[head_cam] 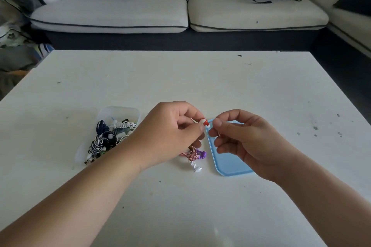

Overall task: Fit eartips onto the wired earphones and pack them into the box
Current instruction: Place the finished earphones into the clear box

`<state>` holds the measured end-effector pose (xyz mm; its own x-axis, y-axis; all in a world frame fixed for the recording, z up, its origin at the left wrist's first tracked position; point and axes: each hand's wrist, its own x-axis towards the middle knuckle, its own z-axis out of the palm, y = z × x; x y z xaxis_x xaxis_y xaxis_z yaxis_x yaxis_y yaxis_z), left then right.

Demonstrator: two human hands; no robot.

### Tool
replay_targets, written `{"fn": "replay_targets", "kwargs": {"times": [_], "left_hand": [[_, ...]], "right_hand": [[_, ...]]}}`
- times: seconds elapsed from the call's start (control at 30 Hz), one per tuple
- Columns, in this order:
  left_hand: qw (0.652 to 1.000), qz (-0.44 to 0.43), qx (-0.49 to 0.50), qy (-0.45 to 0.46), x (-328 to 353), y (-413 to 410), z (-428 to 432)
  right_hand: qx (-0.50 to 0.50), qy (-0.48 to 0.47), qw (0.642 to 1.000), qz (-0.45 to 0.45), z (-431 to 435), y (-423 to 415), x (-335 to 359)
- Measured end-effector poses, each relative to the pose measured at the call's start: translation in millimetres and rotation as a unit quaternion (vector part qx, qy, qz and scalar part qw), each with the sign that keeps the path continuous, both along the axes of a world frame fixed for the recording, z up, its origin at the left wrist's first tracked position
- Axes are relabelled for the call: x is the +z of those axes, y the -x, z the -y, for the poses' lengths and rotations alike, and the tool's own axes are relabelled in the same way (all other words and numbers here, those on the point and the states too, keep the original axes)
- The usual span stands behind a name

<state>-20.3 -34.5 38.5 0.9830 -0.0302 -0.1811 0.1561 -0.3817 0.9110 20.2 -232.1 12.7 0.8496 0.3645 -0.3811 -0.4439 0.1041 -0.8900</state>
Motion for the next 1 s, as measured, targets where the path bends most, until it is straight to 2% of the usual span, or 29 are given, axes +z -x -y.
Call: {"fn": "replay_targets", "kwargs": {"times": [0.17,0.23,0.47,0.57,0.83,1.0], "left_hand": [[0.998,-0.006,0.046,0.050,1,-3,0],[0.996,0.005,0.070,0.059,-1,-5,-2],[0.997,-0.016,0.048,0.064,-5,-6,0],[0.996,-0.019,0.060,0.061,-7,-7,-1],[0.988,-0.010,0.088,0.123,-11,-7,1],[0.991,0.007,0.079,0.112,-13,-8,4]], "right_hand": [[0.013,-0.102,0.994,-0.042,3,-2,3],[0.012,-0.115,0.993,-0.035,4,-3,3],[0.045,-0.080,0.996,-0.002,1,0,2],[0.026,-0.069,0.997,0.002,0,0,3],[0.022,-0.003,0.999,0.022,1,-1,0],[0.046,-0.019,0.998,0.031,2,-1,-2]]}}
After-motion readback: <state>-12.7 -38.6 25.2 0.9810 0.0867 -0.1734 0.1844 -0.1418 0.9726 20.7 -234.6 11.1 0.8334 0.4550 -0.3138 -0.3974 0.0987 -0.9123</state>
